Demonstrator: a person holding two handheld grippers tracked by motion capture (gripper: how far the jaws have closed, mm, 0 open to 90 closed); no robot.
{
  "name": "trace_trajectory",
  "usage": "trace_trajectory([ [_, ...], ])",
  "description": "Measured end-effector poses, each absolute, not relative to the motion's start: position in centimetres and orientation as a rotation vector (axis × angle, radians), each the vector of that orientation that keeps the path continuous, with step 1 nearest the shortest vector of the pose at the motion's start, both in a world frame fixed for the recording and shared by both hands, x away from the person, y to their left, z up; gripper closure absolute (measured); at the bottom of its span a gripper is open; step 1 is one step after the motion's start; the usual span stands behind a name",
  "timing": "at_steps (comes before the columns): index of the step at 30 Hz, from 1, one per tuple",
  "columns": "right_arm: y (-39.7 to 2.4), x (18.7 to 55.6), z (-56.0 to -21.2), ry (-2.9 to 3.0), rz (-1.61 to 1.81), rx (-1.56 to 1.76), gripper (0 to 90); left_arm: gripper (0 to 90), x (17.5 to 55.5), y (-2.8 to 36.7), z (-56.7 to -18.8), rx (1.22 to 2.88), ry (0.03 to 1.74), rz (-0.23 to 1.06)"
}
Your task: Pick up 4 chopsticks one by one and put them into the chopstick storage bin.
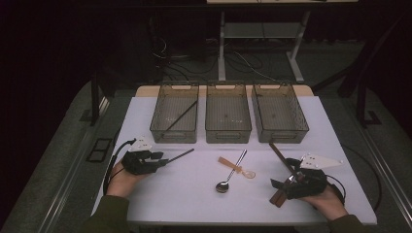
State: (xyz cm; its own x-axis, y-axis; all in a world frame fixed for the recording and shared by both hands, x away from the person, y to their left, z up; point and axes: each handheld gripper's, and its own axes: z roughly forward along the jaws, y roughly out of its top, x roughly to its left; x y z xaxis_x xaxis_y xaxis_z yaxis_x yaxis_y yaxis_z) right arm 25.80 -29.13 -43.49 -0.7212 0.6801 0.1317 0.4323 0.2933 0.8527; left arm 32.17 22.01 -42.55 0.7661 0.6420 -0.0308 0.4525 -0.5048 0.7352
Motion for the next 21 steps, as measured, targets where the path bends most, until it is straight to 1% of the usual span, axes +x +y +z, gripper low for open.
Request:
trace_trajectory([
  [4,-29.1,25.8,-43.5,2.309,1.395,1.020,0.3,72.5,32.6,21.9,-43.0,2.214,0.816,0.284],
  [10,-29.0,25.8,-43.5,2.314,1.391,1.018,0.3,79.4,33.2,22.1,-43.5,2.212,0.828,0.263],
  [16,-29.0,25.7,-43.5,2.313,1.394,1.016,0.3,81.5,33.3,22.3,-43.8,2.252,0.814,0.237],
  [21,-29.0,25.7,-43.5,2.314,1.394,1.016,0.3,81.6,33.4,22.1,-44.0,2.272,0.808,0.243],
])
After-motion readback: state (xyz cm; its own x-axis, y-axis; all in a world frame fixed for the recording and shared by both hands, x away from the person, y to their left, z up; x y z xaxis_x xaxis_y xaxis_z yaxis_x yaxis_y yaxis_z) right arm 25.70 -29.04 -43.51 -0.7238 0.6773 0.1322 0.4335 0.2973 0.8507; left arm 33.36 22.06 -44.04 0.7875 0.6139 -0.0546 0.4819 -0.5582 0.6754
